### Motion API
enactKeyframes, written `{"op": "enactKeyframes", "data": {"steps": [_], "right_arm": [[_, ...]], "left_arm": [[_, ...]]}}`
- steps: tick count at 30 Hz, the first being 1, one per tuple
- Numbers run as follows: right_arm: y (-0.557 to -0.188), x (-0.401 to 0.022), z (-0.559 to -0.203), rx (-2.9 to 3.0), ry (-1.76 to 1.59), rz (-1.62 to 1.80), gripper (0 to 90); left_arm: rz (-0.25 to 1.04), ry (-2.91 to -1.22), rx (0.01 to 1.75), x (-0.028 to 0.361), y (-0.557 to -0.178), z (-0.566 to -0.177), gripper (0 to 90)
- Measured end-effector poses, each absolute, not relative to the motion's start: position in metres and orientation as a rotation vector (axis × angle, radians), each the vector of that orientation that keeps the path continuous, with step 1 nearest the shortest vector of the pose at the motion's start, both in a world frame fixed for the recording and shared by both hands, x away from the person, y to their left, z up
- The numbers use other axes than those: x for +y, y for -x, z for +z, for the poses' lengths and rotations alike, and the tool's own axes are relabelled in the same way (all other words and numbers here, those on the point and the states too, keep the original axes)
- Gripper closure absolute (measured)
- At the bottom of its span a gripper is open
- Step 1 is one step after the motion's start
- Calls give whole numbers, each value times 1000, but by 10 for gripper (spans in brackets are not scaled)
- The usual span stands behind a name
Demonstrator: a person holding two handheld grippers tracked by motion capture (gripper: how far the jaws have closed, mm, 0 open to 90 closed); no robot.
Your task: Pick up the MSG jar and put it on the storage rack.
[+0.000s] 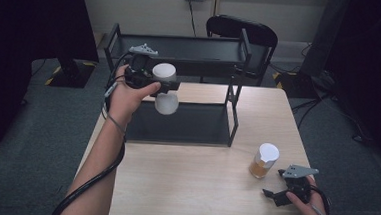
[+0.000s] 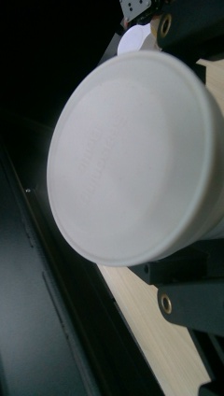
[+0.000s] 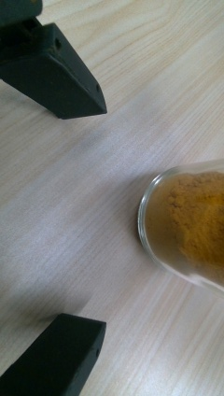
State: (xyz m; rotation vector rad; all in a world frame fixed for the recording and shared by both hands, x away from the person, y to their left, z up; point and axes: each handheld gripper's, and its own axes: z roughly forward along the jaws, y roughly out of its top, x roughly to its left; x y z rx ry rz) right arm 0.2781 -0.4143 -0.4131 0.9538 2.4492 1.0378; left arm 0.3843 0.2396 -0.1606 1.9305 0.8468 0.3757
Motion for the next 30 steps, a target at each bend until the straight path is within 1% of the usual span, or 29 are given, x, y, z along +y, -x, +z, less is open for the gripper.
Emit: {"op": "enactKeyframes", "data": {"steps": [15, 30], "right_arm": [[-278, -414, -413, 2449, -954, 1037, 0], [-278, -414, -413, 2450, -954, 1036, 0]], "left_arm": [[395, -1919, 835, 239, -383, -127, 338], [407, -1892, 853, 248, -385, -106, 337]]}}
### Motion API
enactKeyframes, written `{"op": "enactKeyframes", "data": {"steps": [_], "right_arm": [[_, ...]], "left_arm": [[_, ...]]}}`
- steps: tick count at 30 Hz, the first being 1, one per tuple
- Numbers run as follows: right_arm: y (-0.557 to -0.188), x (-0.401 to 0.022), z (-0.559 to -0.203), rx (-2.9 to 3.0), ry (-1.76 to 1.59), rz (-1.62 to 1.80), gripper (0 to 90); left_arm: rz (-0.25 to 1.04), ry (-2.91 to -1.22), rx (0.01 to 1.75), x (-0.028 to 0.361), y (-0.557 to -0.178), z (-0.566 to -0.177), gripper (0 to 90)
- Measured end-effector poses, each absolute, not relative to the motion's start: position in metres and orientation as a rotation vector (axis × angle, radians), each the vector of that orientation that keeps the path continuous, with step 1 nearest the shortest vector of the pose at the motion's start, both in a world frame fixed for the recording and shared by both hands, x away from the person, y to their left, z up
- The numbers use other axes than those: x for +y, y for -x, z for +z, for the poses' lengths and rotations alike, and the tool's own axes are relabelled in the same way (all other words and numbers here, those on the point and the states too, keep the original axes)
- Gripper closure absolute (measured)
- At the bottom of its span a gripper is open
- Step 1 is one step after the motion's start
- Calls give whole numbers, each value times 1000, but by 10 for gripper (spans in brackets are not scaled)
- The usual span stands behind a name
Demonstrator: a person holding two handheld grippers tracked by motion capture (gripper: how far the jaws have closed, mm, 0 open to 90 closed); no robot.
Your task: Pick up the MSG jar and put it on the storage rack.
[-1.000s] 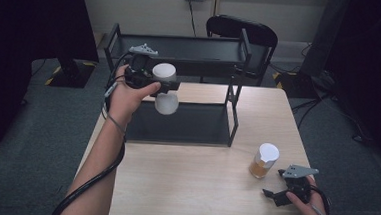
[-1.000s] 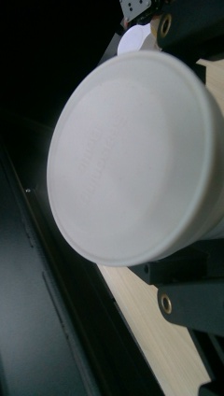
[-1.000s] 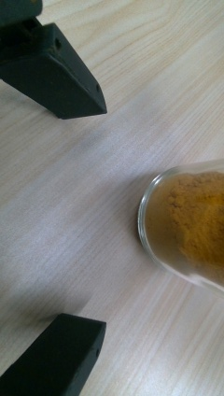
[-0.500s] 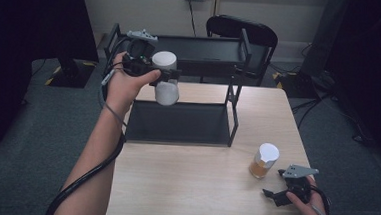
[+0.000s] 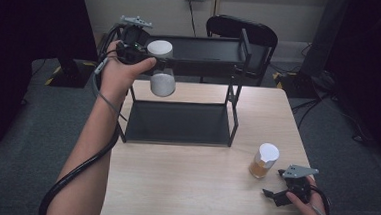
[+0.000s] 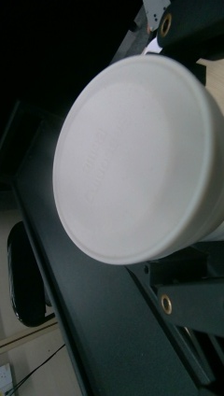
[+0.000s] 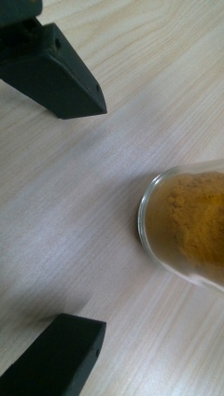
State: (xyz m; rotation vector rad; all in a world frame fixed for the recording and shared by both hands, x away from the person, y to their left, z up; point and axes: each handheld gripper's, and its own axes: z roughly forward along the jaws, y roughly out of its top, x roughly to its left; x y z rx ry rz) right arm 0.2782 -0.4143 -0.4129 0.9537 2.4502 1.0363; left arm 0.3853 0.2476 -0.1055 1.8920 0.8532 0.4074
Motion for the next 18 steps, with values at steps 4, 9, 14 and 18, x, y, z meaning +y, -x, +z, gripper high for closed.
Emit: {"op": "enactKeyframes", "data": {"steps": [4, 9, 14, 18], "right_arm": [[-278, -414, -413, 2450, -954, 1036, 0], [-278, -414, -413, 2450, -954, 1036, 0], [-278, -414, -413, 2451, -952, 1035, 0], [-278, -414, -413, 2452, -954, 1035, 0]], "left_arm": [[415, -1900, 851, 248, -387, -97, 337], [423, -1899, 858, 249, -388, -88, 337], [427, -1885, 857, 250, -389, -80, 337], [431, -1880, 854, 250, -390, -74, 337]]}}
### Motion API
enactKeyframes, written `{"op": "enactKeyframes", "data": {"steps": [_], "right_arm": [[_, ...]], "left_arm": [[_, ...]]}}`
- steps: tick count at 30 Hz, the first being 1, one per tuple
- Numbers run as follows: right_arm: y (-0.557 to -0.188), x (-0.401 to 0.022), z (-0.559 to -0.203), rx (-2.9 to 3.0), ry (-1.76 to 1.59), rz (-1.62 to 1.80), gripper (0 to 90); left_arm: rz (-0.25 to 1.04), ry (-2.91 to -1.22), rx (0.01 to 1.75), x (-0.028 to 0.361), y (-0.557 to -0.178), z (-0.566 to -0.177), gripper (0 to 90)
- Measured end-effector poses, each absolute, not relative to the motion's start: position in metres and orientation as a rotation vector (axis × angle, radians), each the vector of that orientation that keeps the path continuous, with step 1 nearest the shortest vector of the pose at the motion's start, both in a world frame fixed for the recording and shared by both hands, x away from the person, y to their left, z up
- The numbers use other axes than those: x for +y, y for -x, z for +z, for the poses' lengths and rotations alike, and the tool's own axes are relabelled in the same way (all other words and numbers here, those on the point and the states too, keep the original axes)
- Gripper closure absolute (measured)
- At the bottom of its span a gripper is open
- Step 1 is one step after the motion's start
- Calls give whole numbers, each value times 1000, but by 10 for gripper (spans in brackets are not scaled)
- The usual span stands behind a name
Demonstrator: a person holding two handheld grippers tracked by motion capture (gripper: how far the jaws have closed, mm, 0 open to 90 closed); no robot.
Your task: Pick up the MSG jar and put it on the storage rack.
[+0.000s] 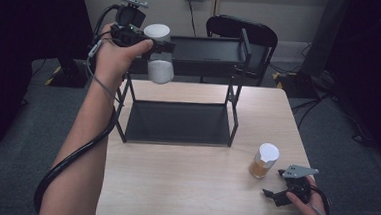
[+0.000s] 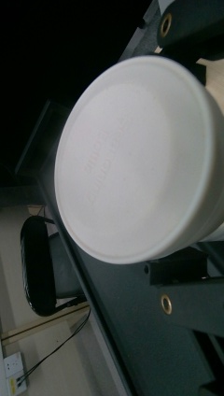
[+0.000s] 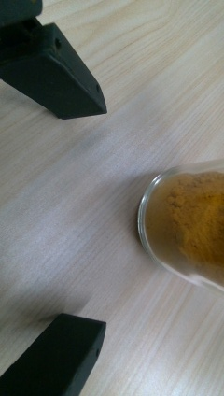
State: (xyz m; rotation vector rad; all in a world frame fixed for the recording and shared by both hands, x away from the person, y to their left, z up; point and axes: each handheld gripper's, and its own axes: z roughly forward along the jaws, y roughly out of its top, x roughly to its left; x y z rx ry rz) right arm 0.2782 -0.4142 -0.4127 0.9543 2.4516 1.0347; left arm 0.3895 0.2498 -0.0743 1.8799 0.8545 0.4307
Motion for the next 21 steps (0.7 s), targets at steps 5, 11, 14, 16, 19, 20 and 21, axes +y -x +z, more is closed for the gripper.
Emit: {"op": "enactKeyframes", "data": {"steps": [5, 11, 14, 16, 19, 20, 21], "right_arm": [[-278, -414, -413, 2452, -954, 1035, 0], [-278, -414, -413, 2451, -955, 1035, 0], [-278, -414, -413, 2451, -953, 1035, 0], [-278, -414, -413, 2451, -954, 1035, 0], [-278, -414, -413, 2451, -954, 1035, 0], [-278, -414, -413, 2450, -956, 1035, 0], [-278, -414, -413, 2450, -956, 1035, 0]], "left_arm": [[442, -1881, 860, 248, -393, -67, 337], [443, -1858, 870, 251, -398, -60, 337], [449, -1853, 868, 251, -400, -55, 337], [451, -1850, 869, 251, -402, -52, 337], [456, -1856, 878, 250, -406, -48, 337], [459, -1854, 883, 250, -408, -47, 337], [462, -1852, 888, 249, -409, -47, 337]]}}
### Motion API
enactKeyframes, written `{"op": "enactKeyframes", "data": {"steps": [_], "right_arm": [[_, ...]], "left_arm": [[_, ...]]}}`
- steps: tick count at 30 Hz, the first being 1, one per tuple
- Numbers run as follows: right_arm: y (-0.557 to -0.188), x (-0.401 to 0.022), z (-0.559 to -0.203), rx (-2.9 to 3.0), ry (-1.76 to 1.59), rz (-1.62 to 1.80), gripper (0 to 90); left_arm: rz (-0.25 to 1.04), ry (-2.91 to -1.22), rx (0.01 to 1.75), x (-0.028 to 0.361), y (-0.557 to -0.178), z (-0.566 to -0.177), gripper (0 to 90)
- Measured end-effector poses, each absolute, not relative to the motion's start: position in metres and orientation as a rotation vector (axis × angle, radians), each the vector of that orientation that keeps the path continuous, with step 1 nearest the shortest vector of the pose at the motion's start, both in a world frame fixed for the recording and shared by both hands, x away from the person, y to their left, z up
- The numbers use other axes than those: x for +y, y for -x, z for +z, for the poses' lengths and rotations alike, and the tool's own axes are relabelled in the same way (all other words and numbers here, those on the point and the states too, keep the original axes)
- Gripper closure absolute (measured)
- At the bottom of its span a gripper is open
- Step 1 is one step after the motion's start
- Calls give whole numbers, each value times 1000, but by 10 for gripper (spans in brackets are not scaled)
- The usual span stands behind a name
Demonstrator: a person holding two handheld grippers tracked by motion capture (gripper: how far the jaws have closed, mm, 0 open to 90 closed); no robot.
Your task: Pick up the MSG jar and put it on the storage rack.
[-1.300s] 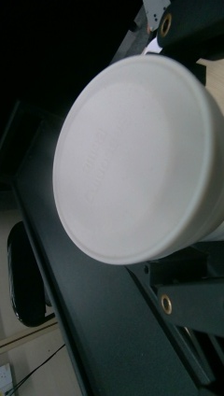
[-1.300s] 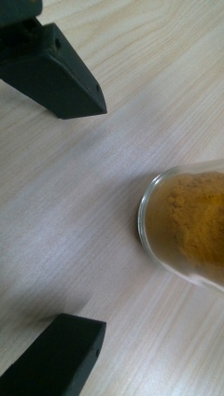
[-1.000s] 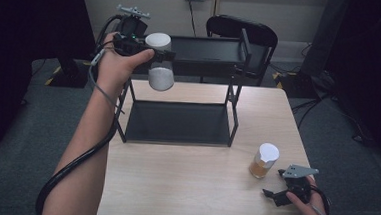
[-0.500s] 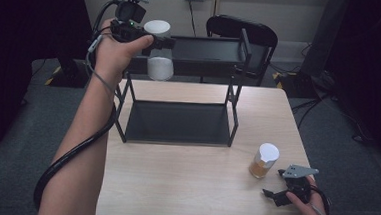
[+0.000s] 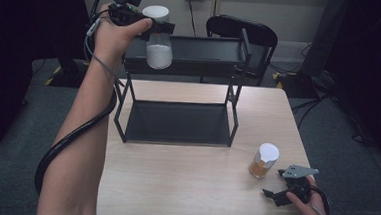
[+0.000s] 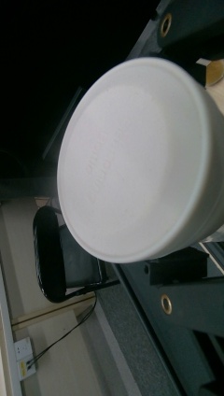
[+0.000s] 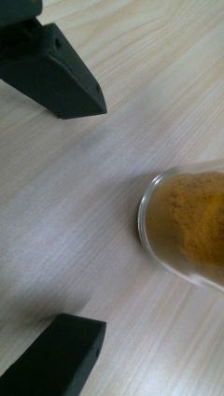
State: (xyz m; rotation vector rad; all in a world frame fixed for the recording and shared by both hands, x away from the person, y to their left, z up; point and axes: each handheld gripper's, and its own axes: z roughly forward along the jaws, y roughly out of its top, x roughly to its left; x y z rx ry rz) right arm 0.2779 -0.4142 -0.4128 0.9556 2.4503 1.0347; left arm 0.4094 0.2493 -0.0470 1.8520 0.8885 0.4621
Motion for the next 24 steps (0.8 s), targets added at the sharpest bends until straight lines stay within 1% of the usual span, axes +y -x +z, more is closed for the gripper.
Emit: {"op": "enactKeyframes", "data": {"steps": [24], "right_arm": [[-278, -414, -413, 2449, -957, 1035, 0]], "left_arm": [[480, -1849, 916, 233, -464, -50, 336]]}}
